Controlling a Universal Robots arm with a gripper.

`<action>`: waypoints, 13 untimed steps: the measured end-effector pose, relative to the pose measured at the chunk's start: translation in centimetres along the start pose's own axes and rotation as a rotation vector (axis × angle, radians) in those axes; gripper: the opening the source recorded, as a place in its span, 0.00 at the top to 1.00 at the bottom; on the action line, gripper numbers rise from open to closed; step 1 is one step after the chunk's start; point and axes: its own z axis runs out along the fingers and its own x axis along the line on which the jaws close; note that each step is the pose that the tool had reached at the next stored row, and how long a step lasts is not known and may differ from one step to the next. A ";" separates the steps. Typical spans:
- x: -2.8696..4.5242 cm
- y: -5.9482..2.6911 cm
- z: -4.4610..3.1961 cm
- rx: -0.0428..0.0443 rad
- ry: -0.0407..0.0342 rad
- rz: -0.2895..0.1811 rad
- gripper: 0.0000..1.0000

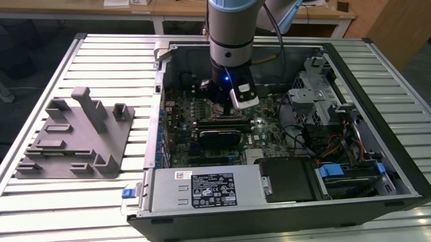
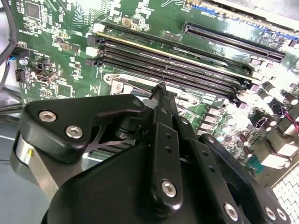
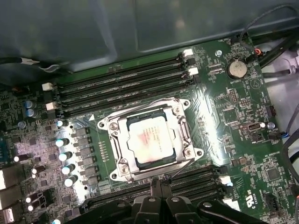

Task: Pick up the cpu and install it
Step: 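Install the second cpu locking lever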

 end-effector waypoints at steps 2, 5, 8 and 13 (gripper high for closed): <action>0.15 -0.04 0.00 0.0002 -0.0002 0.002 0.89; 0.36 -0.10 0.01 0.0003 -0.0004 0.005 0.89; 0.56 -0.16 0.01 0.0005 -0.0006 0.007 0.89; 0.91 -0.27 0.10 0.0007 -0.0010 0.011 0.89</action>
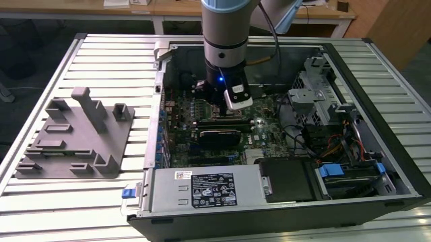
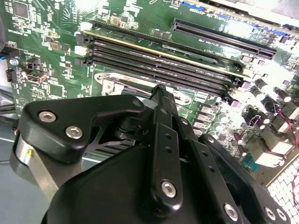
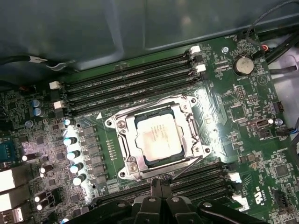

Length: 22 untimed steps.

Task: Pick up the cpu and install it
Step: 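Install the second cpu locking lever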

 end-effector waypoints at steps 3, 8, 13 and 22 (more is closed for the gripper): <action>0.04 -0.01 0.04 0.0001 0.0000 0.001 0.89; 0.01 -0.13 0.05 -0.0002 0.0000 0.001 0.89; -0.05 -0.32 0.07 -0.0002 -0.0001 0.001 0.89; 0.24 -0.44 0.21 -0.0011 0.0002 0.001 0.89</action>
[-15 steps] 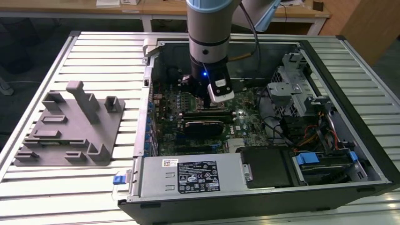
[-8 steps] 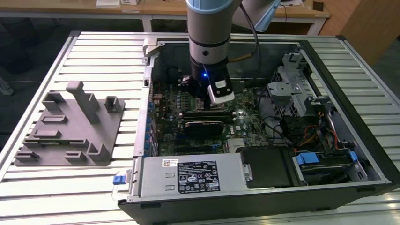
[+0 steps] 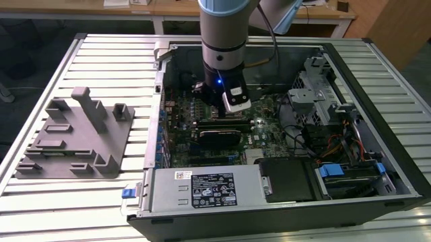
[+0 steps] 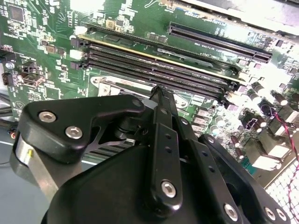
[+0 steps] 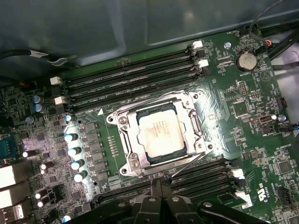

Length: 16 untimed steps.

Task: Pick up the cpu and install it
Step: 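Install the second cpu locking lever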

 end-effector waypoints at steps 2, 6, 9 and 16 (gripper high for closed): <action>0.16 -0.05 0.04 -0.0002 0.0000 0.000 0.89; 0.34 -0.11 0.08 -0.0010 0.0003 0.000 0.89; 0.42 -0.18 0.17 -0.0099 0.0029 0.001 0.89; 0.52 -0.60 0.52 -0.0241 0.0069 0.001 0.89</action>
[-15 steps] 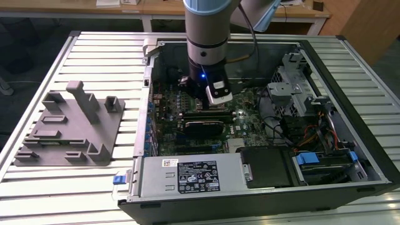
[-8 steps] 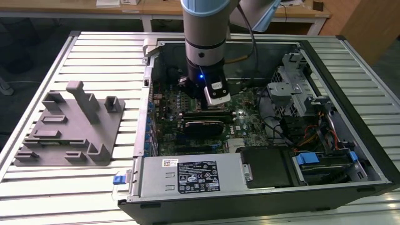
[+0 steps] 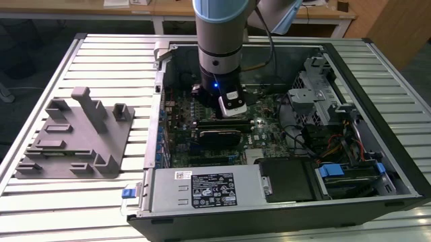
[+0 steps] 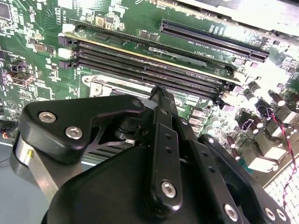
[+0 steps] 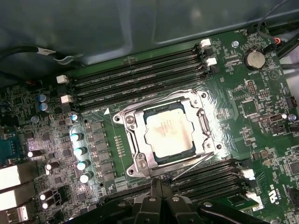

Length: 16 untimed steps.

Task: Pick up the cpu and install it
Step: 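Install the second cpu locking lever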

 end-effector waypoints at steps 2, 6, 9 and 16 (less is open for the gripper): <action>-0.03 -0.13 0.02 -0.0034 0.0009 0.000 0.89; -0.05 -0.37 0.19 -0.0118 0.0034 0.001 0.89; -0.05 -0.47 0.38 -0.0211 0.0059 0.002 0.89; 0.14 -0.63 0.80 -0.0382 0.0108 0.003 0.89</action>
